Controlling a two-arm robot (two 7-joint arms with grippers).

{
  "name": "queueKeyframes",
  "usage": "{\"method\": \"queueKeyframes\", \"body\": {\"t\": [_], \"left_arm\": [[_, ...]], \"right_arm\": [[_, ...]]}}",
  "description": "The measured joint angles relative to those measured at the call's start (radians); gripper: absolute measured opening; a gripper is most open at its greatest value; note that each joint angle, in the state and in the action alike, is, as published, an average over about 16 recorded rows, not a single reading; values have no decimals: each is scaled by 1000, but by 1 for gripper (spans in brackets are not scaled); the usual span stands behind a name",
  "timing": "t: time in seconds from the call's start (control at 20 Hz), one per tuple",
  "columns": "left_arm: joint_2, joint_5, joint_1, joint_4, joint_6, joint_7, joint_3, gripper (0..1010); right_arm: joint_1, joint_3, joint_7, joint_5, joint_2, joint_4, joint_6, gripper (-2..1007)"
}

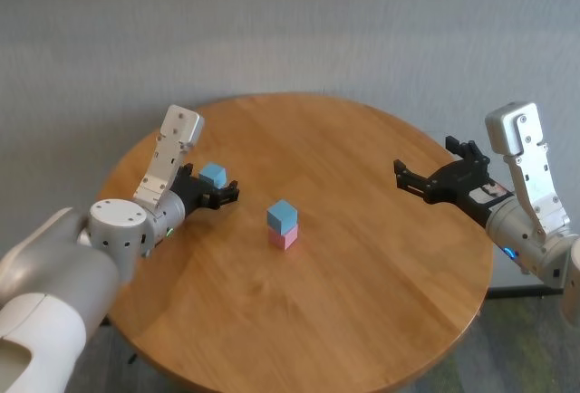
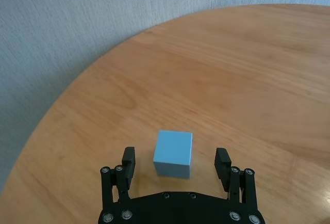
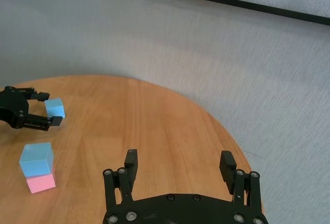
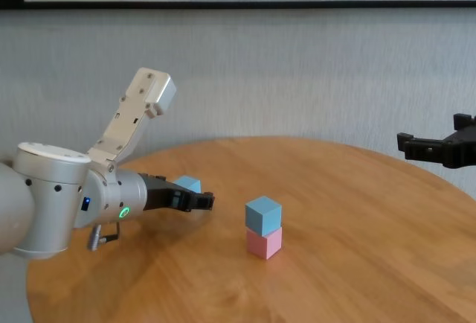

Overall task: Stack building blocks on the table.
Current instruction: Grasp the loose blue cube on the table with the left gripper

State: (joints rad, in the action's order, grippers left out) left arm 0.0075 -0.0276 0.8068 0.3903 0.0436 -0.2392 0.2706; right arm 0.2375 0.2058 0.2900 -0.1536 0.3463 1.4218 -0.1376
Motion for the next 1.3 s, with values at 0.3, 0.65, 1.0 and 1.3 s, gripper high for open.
{"method": "queueKeyframes", "body": {"t": [0.3,0.65,1.0,1.3], "left_arm": [[-7,-10,23,-46,29,-2,-5,1002],[-11,-16,35,-74,45,-1,-14,998],[-13,-18,47,-104,58,-4,-25,931],[-13,-19,52,-118,58,-6,-33,791]], "right_arm": [[0,0,0,0,0,0,0,1005],[0,0,0,0,0,0,0,1005],[0,0,0,0,0,0,0,1005],[0,0,0,0,0,0,0,1005]]}}
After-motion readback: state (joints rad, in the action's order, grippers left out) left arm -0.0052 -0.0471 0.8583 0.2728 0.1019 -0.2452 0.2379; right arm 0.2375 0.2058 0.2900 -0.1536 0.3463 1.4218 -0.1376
